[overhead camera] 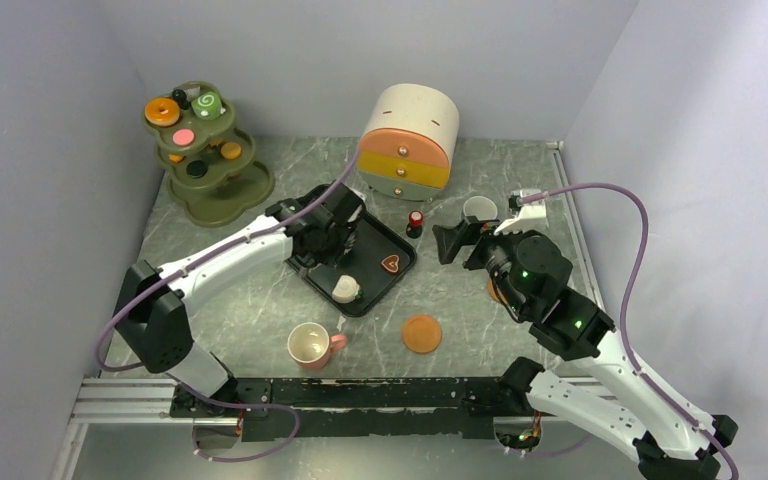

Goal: Serve the afternoon tea
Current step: Pick up the desert from the tray, then place the desert on the desert table.

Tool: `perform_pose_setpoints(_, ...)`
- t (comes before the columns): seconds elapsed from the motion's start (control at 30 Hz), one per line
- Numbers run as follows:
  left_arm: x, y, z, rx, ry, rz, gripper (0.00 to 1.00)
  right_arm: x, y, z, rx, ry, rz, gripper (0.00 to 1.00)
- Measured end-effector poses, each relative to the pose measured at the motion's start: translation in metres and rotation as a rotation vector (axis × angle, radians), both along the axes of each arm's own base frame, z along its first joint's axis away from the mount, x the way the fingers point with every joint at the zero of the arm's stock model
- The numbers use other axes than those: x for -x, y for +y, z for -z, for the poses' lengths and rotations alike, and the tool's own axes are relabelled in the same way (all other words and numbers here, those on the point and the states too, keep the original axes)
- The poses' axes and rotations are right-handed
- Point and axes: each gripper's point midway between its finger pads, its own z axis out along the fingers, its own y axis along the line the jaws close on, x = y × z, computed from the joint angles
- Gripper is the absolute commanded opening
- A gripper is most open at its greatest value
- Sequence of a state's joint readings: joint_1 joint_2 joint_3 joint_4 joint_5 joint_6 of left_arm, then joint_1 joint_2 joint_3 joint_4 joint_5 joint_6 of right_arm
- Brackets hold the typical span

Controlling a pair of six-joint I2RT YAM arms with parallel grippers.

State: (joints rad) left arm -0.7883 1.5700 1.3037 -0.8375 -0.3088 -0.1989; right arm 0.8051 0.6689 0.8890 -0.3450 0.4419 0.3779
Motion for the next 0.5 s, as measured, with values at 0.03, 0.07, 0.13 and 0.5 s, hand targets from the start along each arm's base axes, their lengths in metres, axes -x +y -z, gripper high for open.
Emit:
perform_pose_setpoints(0.03, -0.004, 0.004, -0.002, 0.007, -0.010, -0.017, 0.48, 0.000, 0.000, 0.000, 0.000, 0.000, -0.001, 0.95)
perform_pose_setpoints(0.07, -0.008, 0.008, -0.004, 0.011, -0.018, -0.033, 0.48, 0.000, 0.000, 0.000, -0.001, 0.000, -0.001, 0.95)
perform_pose_setpoints(0.13, -0.017, 0.019, -0.007, 0.025, -0.038, -0.073, 0.48, 0.000, 0.000, 0.000, -0.001, -0.001, -0.001, 0.95)
perform_pose_setpoints(0.5, -0.051, 0.072, -0.024, 0.045, -0.142, -0.255, 0.48, 0.004, -0.004, -0.006, -0.021, -0.017, -0.001, 0.95)
